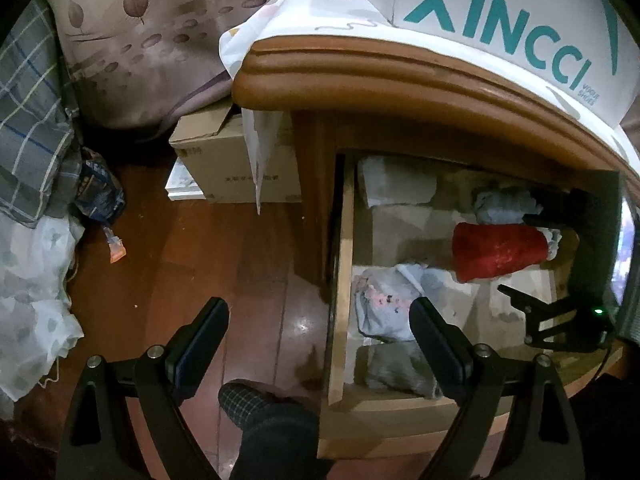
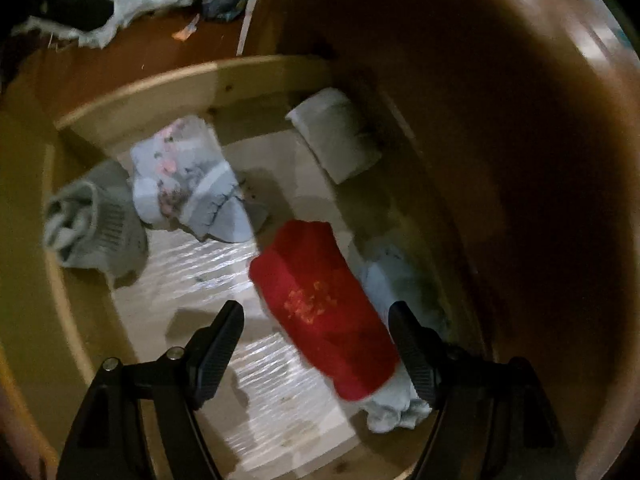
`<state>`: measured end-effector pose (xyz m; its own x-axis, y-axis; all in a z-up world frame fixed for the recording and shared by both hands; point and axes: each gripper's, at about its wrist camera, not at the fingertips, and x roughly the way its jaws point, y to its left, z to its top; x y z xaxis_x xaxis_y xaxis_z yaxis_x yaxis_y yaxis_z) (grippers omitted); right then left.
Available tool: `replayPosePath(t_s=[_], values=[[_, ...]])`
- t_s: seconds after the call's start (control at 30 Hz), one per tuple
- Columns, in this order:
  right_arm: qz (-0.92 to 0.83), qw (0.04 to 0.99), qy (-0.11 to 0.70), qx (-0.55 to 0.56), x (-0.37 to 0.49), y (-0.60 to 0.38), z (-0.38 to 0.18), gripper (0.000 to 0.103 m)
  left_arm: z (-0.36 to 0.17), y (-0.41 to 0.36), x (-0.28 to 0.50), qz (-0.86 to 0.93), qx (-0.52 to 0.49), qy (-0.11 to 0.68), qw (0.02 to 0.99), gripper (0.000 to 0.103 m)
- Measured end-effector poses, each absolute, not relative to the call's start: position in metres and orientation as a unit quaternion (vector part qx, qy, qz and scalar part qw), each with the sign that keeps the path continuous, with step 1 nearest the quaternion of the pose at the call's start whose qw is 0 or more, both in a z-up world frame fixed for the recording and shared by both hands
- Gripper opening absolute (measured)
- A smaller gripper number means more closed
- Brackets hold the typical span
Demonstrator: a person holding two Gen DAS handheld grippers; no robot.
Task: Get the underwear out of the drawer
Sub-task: 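Grasp the red underwear with the right tool, then lift the red underwear out of the drawer with the right tool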
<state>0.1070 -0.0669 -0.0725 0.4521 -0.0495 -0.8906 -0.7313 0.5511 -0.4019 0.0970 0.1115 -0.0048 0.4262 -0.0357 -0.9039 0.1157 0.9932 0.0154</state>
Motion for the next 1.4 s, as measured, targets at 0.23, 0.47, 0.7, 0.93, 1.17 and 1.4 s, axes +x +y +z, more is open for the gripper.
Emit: replayPosePath(t_s=[0.23, 0.47, 0.7, 0.93, 1.17, 1.4], values=[[0.238, 0.722, 0.468, -0.452, 0.111, -0.056, -0.103, 0.077, -0.010, 0.111, 0.100, -0.045, 0.034, 0.547, 0.835, 0.090], [0.217, 0.719, 0.479, -0.456, 0.127, -0.062, -0.129, 0.077, -0.013, 0.116, 0.102, -0.036, 0.024, 0.553, 0.832, 0.090], [0.227, 0.735, 0.507, -0.390, 0.148, -0.073, -0.127, 0.077, -0.015, 0.122, 0.103, -0.024, 0.012, 0.558, 0.830, 0.090], [0.233, 0.735, 0.531, -0.352, 0.160, -0.080, -0.128, 0.059, -0.016, 0.124, 0.104, -0.028, 0.008, 0.560, 0.828, 0.090], [0.222, 0.725, 0.556, -0.340, 0.151, -0.087, -0.125, 0.044, -0.021, 0.119, 0.103, -0.036, 0.013, 0.566, 0.824, 0.090], [0.215, 0.720, 0.570, -0.332, 0.125, -0.089, -0.101, 0.042, -0.027, 0.107, 0.102, -0.049, 0.029, 0.574, 0.817, 0.090]])
